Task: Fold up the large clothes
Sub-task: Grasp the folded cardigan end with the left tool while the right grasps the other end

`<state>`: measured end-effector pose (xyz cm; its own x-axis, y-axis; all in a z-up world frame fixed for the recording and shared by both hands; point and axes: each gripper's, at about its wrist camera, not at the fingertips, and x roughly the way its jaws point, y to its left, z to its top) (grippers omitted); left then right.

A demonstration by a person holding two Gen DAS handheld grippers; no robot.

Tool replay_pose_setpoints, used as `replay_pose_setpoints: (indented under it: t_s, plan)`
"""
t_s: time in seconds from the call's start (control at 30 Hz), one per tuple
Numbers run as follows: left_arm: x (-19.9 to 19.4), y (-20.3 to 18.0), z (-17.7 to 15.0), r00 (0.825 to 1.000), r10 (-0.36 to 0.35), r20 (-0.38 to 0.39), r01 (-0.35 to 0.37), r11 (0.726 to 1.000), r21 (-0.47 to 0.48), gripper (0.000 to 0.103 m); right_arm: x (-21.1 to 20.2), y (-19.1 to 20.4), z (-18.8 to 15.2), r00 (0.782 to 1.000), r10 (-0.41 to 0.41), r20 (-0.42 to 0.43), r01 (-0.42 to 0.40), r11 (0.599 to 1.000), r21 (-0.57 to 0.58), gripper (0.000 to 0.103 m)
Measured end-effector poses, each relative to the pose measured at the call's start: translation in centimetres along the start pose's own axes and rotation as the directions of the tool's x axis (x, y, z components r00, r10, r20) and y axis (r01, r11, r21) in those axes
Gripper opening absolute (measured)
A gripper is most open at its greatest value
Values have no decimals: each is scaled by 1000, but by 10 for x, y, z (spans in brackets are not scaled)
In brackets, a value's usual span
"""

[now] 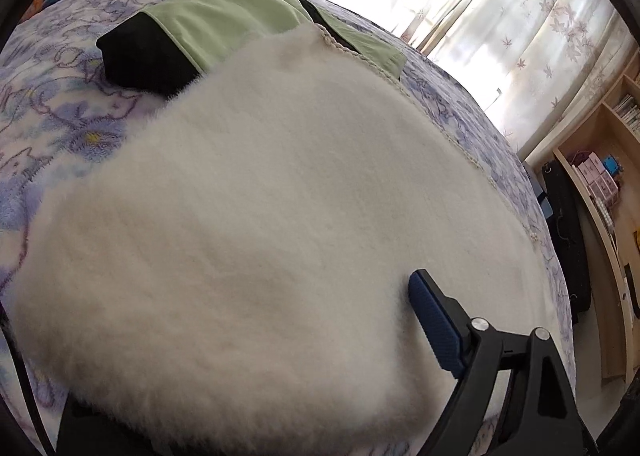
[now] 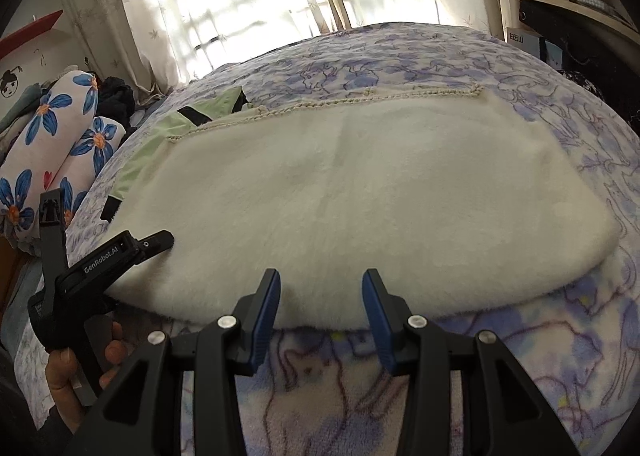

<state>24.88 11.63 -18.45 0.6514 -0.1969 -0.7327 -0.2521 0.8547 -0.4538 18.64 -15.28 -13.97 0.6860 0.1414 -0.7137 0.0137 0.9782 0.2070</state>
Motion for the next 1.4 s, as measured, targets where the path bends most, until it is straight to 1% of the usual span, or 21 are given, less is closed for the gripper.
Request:
replay_pose_setpoints:
  t_s: [0.07,0.1,0.13,0.17,0.23,0.27,0.33,0.4,0.47,0.53,0.63,0.77,0.87,0.9,0.97,1.0,1.1,1.17,1.3,1.37,1.4]
  plan:
    - [-3,5,-2,999,-1,38,2,1000,-19,61,3,4,2,1000,-13,4,13,1000,-27,43]
    - [-5,7,-4,998,-8,55,9,1000,-26,56,4,6,4,1000,-14,4,14,999,-36,42]
    - [-8,10,-5,997,-19,72,21,999,-30,44,7,8,5,1000,-10,9,11,999,-44,41]
    - [-11,11,-6,996,-31,84,34,999,-29,34,10,11,7,1000,-4,11,4,998,-58,37]
    - [-19,9,-8,995,-24,101,24,1000,-7,28,17,18,12,1000,-17,5,17,996,-89,29]
    - [-22,5,-8,994,-6,111,5,1000,11,25,20,22,15,1000,-20,7,21,995,-100,27]
    - [-30,-4,-8,991,38,132,-46,997,56,24,27,28,20,1000,-22,15,24,993,-116,27]
    - [-41,-18,-7,983,81,164,-99,989,106,22,37,32,22,1000,-24,1,24,990,-137,27]
    - [-53,-30,-4,976,94,195,-123,983,138,21,60,35,18,995,-50,-82,36,985,-170,28]
    - [-64,-45,-3,971,95,220,-135,975,175,21,67,37,13,995,-62,-84,44,978,-205,29]
    - [-78,-72,-2,959,106,264,-176,950,256,20,65,38,10,994,-65,-84,46,976,-214,30]
    - [-94,-111,-6,948,94,304,-201,916,346,19,63,27,12,994,-8,-106,-9,987,-159,30]
    - [-103,-144,-10,940,83,332,-222,886,408,19,55,16,17,988,65,-142,-80,991,-103,30]
    - [-105,-155,-13,938,77,337,-225,876,426,19,49,9,18,982,110,-156,-121,991,-59,29]
    - [-106,-175,-16,937,61,343,-222,864,452,18,30,-15,22,965,204,-163,-194,978,75,29]
    - [-106,-185,-17,938,50,343,-214,861,461,18,19,-28,23,966,215,-147,-198,972,125,29]
    - [-103,-218,-27,943,13,332,-183,853,489,18,-13,-67,24,987,140,-83,-123,976,179,29]
    - [-96,-244,-37,949,-17,315,-156,842,516,18,-30,-96,21,995,80,-52,-68,977,204,29]
    - [-78,-297,-61,963,-82,255,-80,819,568,18,-57,-148,14,1000,-27,-15,30,967,254,29]
    - [-64,-320,-79,972,-121,200,-24,799,601,18,-68,-170,9,995,-103,-7,101,958,270,29]
    - [-54,-331,-91,978,-137,157,10,784,621,18,-72,-181,5,992,-124,-7,121,951,285,29]
